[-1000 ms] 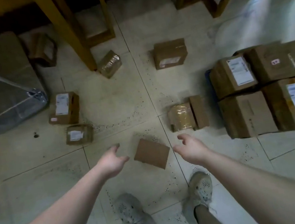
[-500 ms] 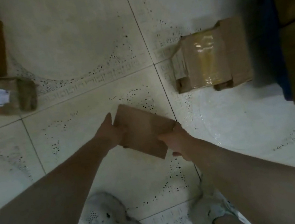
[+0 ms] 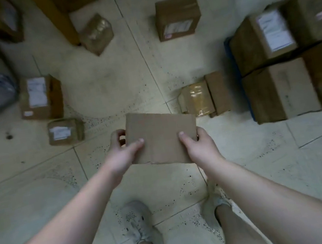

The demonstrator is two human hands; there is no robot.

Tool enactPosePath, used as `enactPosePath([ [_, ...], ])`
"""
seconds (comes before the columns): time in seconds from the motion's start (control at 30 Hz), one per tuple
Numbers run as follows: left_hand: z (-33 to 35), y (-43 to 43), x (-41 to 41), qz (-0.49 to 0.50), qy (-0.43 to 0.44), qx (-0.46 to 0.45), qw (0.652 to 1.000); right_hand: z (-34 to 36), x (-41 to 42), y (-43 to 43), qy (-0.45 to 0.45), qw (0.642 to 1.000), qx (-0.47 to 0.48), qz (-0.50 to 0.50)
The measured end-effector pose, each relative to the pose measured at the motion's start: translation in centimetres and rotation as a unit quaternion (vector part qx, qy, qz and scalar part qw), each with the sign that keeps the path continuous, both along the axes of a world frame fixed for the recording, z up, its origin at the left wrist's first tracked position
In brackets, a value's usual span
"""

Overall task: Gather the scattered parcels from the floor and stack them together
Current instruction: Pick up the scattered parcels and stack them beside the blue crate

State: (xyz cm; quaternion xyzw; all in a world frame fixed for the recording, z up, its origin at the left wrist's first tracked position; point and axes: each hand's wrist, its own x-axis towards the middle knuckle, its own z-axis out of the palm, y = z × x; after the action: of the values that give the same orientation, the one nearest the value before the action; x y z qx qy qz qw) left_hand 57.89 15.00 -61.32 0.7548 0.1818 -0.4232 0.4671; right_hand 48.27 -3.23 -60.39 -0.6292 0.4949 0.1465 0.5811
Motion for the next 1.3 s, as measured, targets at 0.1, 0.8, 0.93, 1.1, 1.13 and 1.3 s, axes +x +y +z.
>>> enactPosePath([
  [0.1,10.0,-0.2,1.4,-0.014,-0.030,-0.034,0.999,10.2,0.2,-0.4,-0.054,0.998,-0.024,-0.009],
  [0.8,51.1,-18.8,-14.4,-0.086,-0.125,-0.244,0.958,50.3,-18.9,-16.2,-0.324,0.918,-0.055,-0.223],
  [0.93,52.5,-25.1,-20.1,-0.134,-0.091,-0.296,0.941,51.2,-22.8,-18.3,-0.333,0.924,-0.047,-0.180],
  [1.1,54.1,-30.2,-21.3,-0.290,-0.086,-0.214,0.929,52.5,-27.5,-24.5,-0.373,0.911,-0.051,-0.170],
  [1.13,54.3,-31.4,-21.2,-0.296,-0.084,-0.223,0.925,52.6,-27.8,-25.7,-0.374,0.912,-0.048,-0.161],
  [1.3,53.7,-39.2,-20.9,-0.269,-0.143,-0.269,0.914,51.9,-26.5,-31.8,-0.347,0.913,-0.111,-0.185],
])
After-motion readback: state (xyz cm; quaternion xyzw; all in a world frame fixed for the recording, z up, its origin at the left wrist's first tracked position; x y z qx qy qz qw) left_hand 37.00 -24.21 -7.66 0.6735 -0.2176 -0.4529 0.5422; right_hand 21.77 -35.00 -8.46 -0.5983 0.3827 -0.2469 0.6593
